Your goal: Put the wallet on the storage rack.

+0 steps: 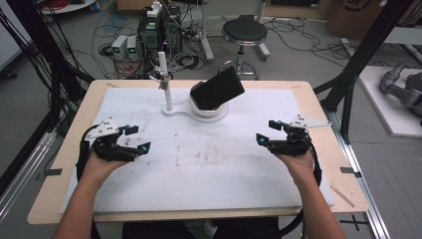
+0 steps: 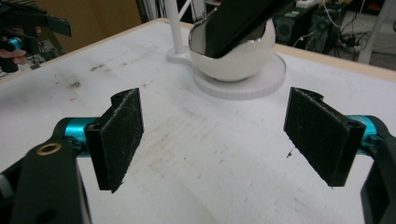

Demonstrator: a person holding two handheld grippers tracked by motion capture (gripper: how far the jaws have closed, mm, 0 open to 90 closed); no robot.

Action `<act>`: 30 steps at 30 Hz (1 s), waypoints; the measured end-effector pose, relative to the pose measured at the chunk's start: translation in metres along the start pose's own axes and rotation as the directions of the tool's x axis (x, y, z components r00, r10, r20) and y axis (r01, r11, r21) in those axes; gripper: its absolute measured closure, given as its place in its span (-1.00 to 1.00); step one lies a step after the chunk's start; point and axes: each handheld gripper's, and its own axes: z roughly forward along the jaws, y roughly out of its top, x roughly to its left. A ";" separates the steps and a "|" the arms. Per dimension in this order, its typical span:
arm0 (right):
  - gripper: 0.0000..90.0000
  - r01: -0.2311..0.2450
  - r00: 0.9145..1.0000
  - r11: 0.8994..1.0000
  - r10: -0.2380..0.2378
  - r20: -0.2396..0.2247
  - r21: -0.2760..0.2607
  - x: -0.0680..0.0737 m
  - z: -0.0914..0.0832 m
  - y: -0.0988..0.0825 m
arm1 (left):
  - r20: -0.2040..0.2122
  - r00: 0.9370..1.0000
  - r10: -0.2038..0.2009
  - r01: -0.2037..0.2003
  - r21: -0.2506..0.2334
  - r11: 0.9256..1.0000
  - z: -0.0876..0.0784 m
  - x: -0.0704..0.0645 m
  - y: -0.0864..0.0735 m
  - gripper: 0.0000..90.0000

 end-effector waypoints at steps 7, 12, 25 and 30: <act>-0.55 -0.028 0.999 1.000 0.028 0.022 -0.008 -0.007 -0.005 -0.007 | 0.004 1.000 -0.005 0.005 0.008 1.000 0.002 0.000 -0.002 -0.61; -0.55 -0.022 0.999 1.000 0.023 0.036 -0.009 -0.006 -0.006 -0.008 | 0.011 1.000 0.003 -0.003 -0.005 1.000 0.001 -0.002 0.001 -0.61; -0.55 -0.002 0.999 1.000 0.002 0.038 0.015 -0.006 -0.003 -0.010 | 0.010 1.000 0.004 -0.005 0.010 1.000 0.003 -0.003 0.001 -0.61; -0.55 -0.009 0.999 1.000 0.009 0.036 0.014 -0.007 -0.002 -0.011 | 0.015 1.000 0.003 -0.003 0.015 1.000 0.005 -0.003 0.001 -0.61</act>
